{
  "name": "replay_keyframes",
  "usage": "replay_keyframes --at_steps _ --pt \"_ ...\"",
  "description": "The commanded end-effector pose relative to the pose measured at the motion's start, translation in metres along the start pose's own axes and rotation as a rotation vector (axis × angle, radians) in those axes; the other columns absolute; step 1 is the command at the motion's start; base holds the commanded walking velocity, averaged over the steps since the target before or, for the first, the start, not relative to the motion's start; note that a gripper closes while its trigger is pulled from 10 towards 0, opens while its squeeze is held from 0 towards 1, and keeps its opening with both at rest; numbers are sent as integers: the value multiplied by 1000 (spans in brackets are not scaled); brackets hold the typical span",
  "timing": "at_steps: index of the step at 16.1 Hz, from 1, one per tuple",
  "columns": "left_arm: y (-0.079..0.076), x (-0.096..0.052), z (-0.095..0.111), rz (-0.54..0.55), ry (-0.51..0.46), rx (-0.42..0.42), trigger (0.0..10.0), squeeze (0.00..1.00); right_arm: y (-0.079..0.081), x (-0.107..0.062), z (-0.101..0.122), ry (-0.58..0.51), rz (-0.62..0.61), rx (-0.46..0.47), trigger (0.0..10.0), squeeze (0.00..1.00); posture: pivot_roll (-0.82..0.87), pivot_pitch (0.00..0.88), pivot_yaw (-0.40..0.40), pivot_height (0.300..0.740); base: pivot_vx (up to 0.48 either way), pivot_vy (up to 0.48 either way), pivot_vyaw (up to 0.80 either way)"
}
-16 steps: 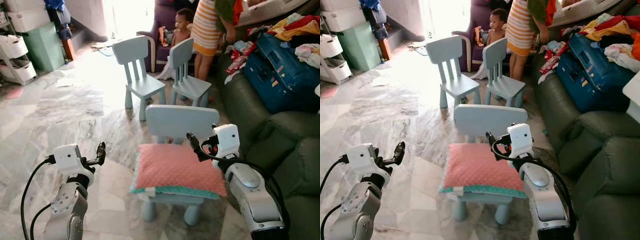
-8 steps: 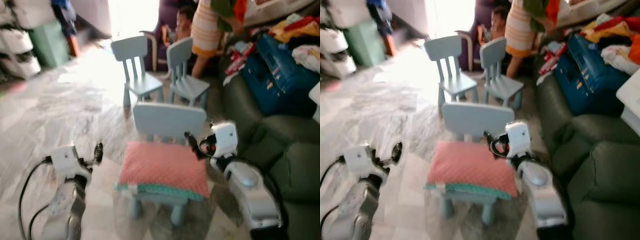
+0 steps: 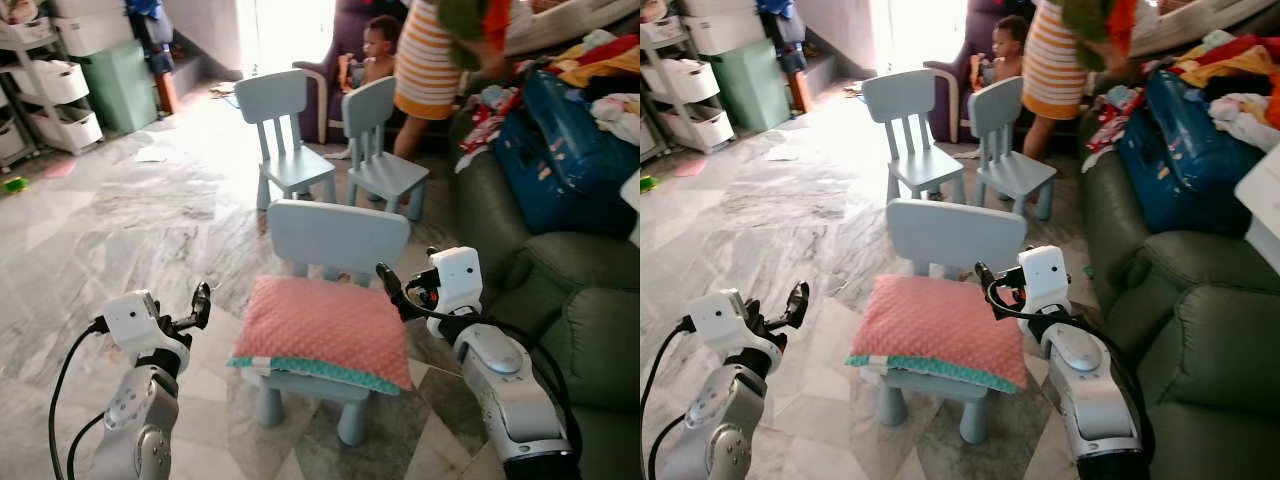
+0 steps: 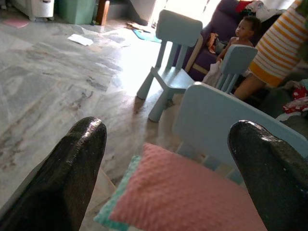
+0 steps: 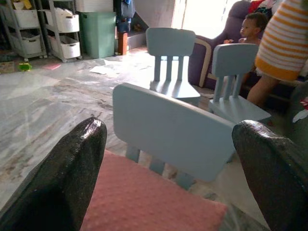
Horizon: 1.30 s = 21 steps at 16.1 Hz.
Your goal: Move the pillow to the sofa
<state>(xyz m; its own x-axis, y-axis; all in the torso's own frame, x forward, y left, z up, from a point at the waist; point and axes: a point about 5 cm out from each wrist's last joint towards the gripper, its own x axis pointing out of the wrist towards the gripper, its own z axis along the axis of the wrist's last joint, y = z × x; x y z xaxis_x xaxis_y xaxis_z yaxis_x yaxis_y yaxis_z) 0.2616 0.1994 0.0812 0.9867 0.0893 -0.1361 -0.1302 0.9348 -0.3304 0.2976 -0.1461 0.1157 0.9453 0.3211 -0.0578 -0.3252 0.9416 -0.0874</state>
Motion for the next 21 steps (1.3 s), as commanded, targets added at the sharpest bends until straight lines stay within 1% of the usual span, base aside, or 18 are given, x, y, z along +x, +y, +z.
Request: replay_keyframes --at_steps 1,2,5,6,7,8,9,12,13,15,16,18,19,21 --pt "-2 5 8 -8 -18 9 10000 0 -1 2 8 -28 -6 9 10000 0 -43 0 -16 740 0 0 0" --pt "-1 7 13 -14 -25 12 10000 0 -1 2 8 -26 -10 21 10000 0 -35 2 -14 740 0 0 0" --pt "6 15 31 3 -61 55 10000 0 -1 2 8 -20 -10 18 10000 0 -19 8 -24 740 0 0 -713" --pt "9 17 38 -16 -91 69 10000 0 -1 2 10 -26 -10 15 10000 0 -16 10 -21 740 0 0 0" --pt "13 17 42 -17 -98 85 10000 0 -1 3 11 -30 -10 12 10000 0 -16 11 -18 740 0 0 0" --pt "18 18 44 10 -100 105 10000 0 -2 4 11 -32 -13 13 10000 0 -15 12 -17 740 0 0 0" --pt "19 18 44 10 -96 102 10000 0 -2 5 12 -35 -17 13 10000 0 -17 15 -12 740 0 0 -800" --pt "11 18 38 -35 -77 70 10000 0 -1 5 12 -32 -21 28 10000 0 -23 16 0 740 0 0 -800" --pt "9 17 36 -38 -73 74 10000 0 -1 5 12 -37 -24 18 10000 0 -25 16 3 740 0 0 -800" --pt "5 11 26 -52 -47 64 10000 0 1 4 10 -34 -24 20 10000 0 -30 14 12 740 0 0 -800" --pt "4 9 22 -53 -37 61 10000 0 2 3 9 -26 -24 35 10000 0 -30 13 12 740 0 0 -800" --pt "4 7 20 -49 -32 58 10000 0 1 2 8 -27 -24 26 10000 0 -25 13 8 740 0 0 -800" --pt "4 6 19 -47 -32 56 10000 0 1 2 9 -31 -20 13 10000 0 -23 12 5 740 0 0 0" --pt "3 4 18 -53 -29 52 10000 0 2 4 9 -32 -14 16 10000 0 -19 12 0 740 0 0 0"
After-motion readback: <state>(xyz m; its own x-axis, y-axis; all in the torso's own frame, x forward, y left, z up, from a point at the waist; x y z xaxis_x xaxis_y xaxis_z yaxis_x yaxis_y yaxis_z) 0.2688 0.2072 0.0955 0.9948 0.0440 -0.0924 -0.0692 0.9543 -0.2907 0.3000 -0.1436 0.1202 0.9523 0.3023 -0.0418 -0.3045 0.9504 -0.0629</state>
